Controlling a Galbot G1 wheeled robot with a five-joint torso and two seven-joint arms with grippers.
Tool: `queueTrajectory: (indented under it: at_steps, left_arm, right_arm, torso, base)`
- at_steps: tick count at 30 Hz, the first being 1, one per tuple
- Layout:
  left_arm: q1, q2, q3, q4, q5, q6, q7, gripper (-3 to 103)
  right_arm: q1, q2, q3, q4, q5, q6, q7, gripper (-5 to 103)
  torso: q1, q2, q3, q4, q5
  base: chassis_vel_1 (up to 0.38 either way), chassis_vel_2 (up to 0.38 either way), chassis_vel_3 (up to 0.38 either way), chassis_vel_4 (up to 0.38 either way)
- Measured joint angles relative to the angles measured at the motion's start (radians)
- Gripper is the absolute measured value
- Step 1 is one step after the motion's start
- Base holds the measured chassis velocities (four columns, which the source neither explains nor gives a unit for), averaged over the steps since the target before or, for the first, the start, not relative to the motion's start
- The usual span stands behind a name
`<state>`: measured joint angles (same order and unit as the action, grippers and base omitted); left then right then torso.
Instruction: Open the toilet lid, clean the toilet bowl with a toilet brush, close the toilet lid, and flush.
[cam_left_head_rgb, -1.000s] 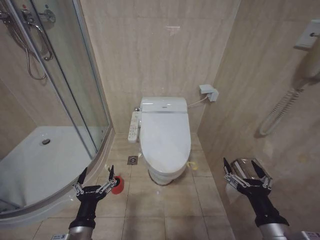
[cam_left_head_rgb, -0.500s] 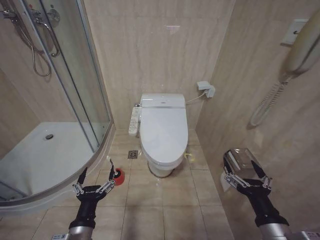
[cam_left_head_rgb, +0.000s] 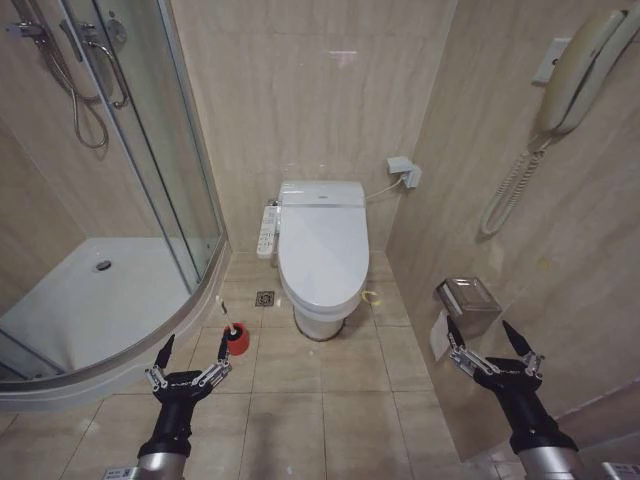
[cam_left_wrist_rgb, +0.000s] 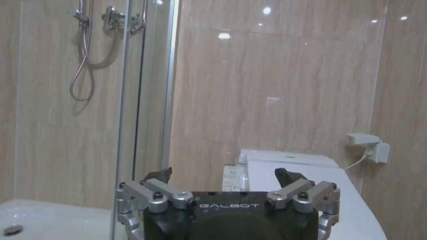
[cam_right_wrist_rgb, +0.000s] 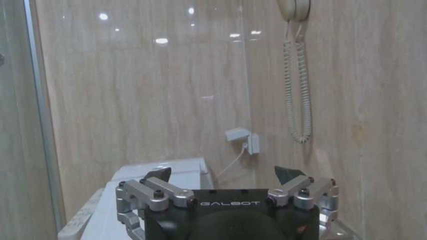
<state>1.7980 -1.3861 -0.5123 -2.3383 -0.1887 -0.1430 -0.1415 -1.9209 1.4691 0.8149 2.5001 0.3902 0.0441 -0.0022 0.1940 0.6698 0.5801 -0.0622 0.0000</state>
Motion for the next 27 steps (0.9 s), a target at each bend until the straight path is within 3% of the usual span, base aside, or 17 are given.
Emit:
queueTrajectory:
  at_steps: [27]
  left_arm:
    - [0.0, 0.0, 0.0, 0.0, 0.0, 0.0, 0.0, 100]
  right_arm:
    - [0.0, 0.0, 0.0, 0.0, 0.0, 0.0, 0.0, 100]
  torso:
    - [-0.001, 0.0, 0.0, -0.0002, 0.0]
  base:
    - [-0.005, 0.006, 0.006, -0.004]
